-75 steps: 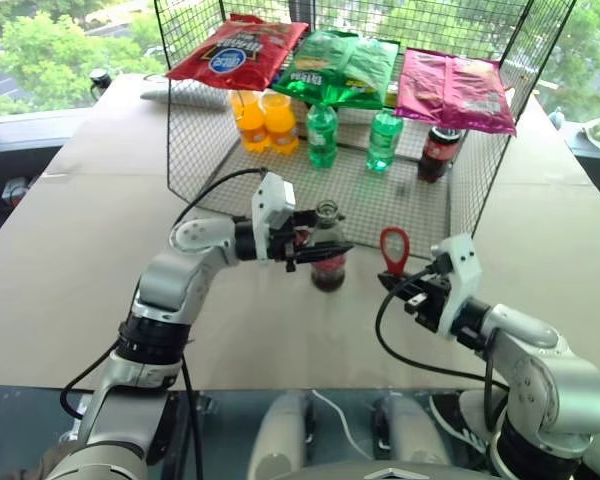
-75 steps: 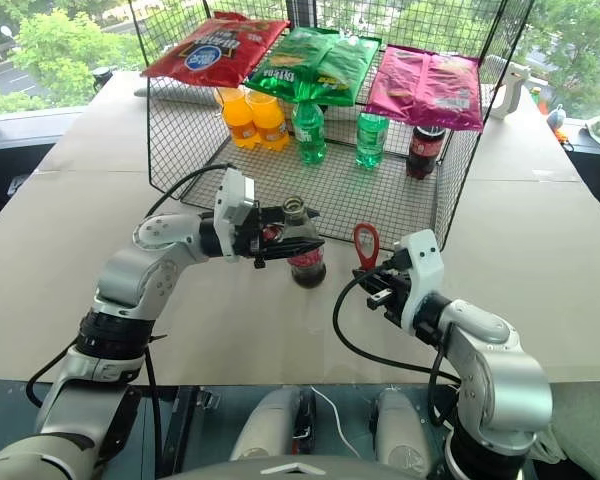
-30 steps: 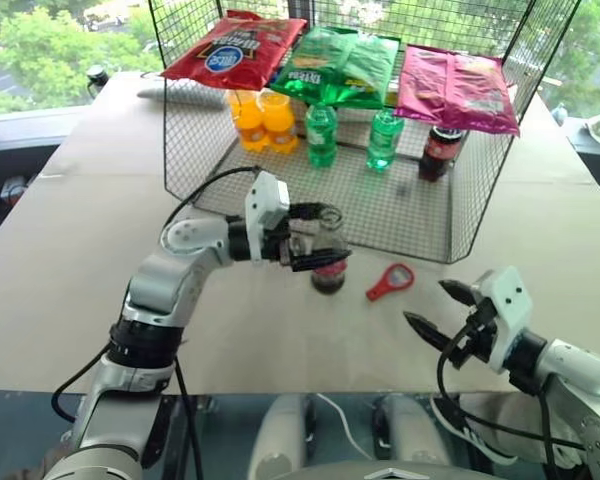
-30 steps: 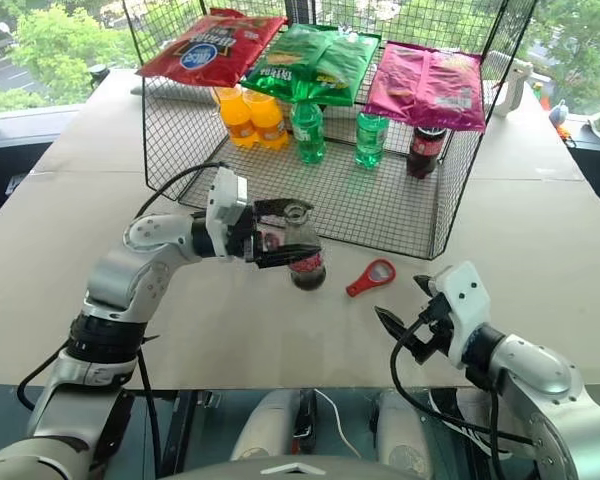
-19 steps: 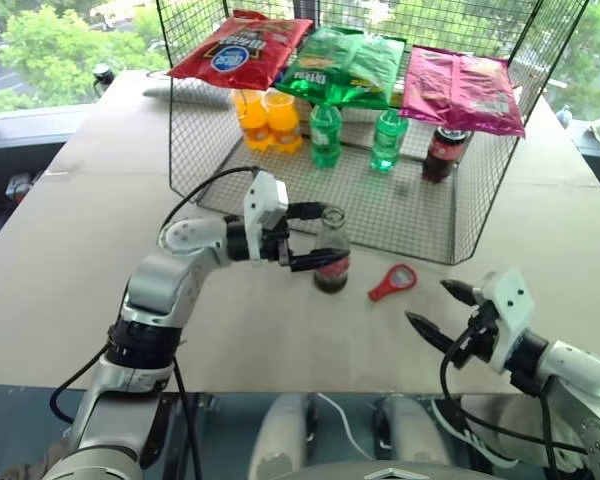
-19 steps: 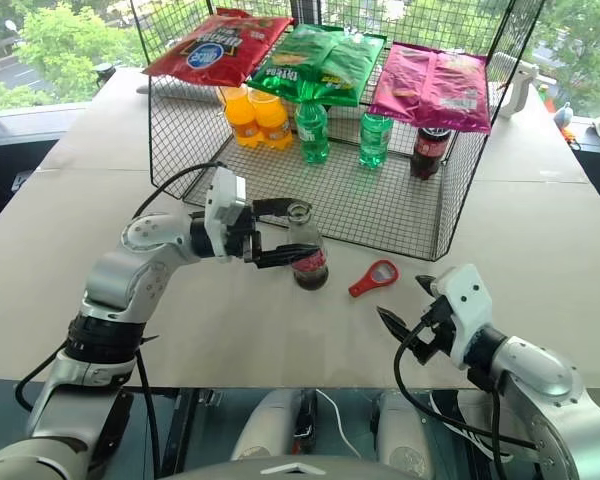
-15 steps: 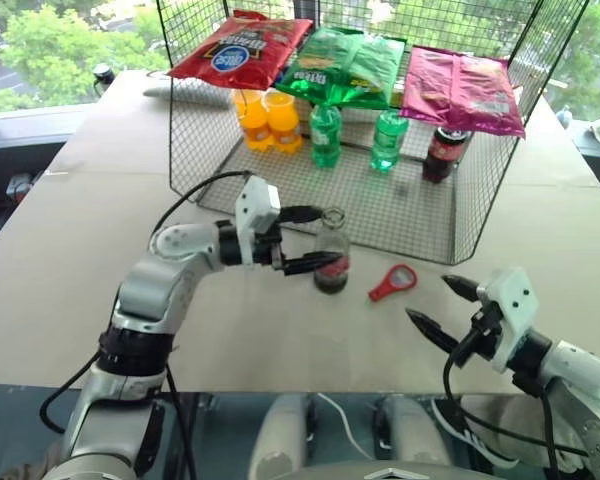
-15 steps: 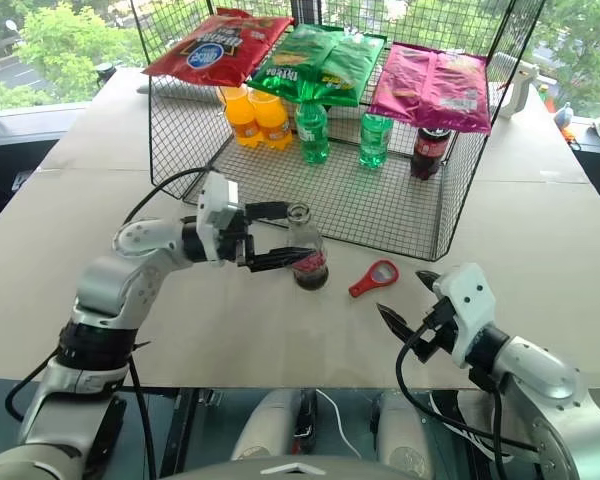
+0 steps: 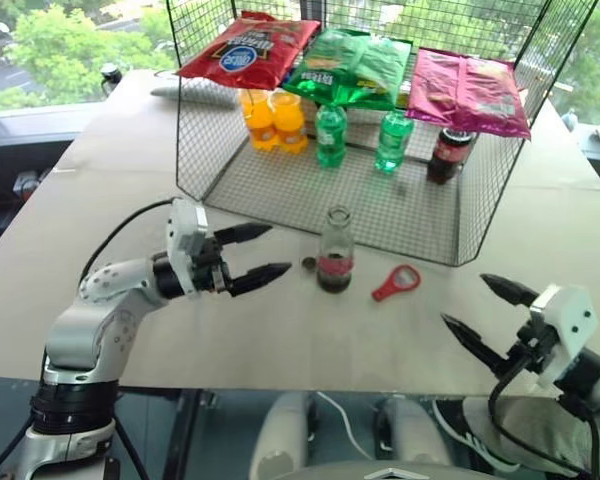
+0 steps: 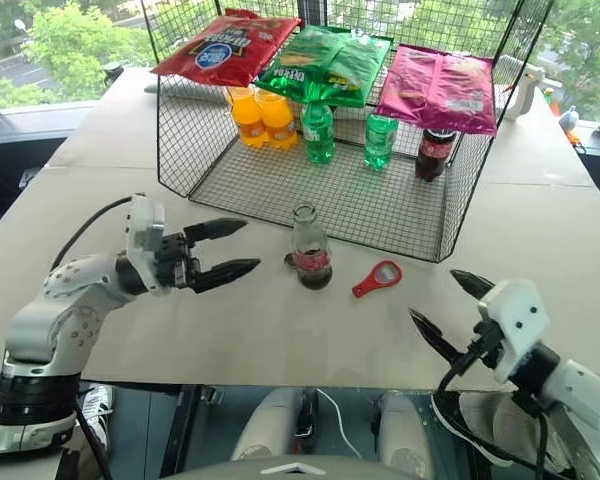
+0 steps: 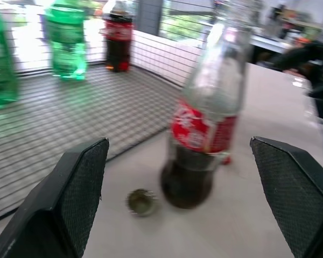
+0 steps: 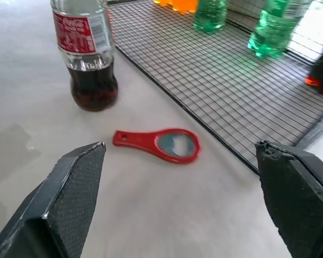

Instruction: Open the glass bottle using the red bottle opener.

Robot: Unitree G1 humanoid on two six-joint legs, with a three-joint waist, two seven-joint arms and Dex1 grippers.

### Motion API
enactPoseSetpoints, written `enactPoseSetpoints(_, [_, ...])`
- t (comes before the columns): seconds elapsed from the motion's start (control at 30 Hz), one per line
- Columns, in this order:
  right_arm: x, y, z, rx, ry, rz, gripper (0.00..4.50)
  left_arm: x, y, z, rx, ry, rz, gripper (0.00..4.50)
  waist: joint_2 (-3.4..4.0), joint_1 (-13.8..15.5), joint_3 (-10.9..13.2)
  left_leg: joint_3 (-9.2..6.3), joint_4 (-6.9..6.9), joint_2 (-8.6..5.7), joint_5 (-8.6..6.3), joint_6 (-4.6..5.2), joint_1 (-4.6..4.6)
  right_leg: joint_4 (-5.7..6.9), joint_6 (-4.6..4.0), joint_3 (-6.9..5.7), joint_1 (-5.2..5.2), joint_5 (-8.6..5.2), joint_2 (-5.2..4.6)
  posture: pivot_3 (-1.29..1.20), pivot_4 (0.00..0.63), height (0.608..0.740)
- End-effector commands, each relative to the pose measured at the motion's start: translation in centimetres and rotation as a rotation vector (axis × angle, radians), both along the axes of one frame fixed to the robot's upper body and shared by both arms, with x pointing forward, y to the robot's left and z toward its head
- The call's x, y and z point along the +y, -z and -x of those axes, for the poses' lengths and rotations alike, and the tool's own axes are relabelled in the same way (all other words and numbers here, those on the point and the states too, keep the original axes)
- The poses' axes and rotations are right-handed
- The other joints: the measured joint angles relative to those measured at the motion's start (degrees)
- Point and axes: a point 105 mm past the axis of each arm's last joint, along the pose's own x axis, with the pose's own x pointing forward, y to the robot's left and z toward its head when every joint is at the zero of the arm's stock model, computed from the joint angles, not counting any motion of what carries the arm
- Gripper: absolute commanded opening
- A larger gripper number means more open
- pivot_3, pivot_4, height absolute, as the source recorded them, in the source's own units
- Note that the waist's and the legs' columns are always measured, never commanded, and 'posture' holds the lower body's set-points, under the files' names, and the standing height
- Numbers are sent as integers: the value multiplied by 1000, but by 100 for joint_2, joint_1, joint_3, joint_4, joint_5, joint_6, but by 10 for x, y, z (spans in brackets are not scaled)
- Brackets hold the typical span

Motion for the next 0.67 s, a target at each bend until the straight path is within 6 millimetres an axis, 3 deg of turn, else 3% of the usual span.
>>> enactPoseSetpoints(0.03, [-2,-10,12,-53,-20,43,4500,22,-5,-3,-19,-100,-11,4355,1,-1,-1,1,0,0,0,0,0,0,2,0,-1,-1,1,0,150,740])
enactPoseSetpoints(0.13, [-4,-9,17,-50,-18,40,4500,28,-2,-2,-7,-112,-27,4355,1,-9,-1,4,0,1,-1,-1,2,0,5,2,0,-2,0,0,150,740])
enactPoseSetpoints(0.3, [-26,-3,27,-21,54,53,4500,64,4,2,31,-209,-93,4355,1,-7,-3,5,-6,2,-3,-4,4,0,4,2,-3,-3,-6,0,150,740])
enactPoseSetpoints(0.67, [-40,-5,17,-47,124,25,4500,78,5,-7,20,-327,-42,4355,1,-6,-4,5,-15,1,-4,-7,4,-4,-16,1,-7,9,-49,0,150,740])
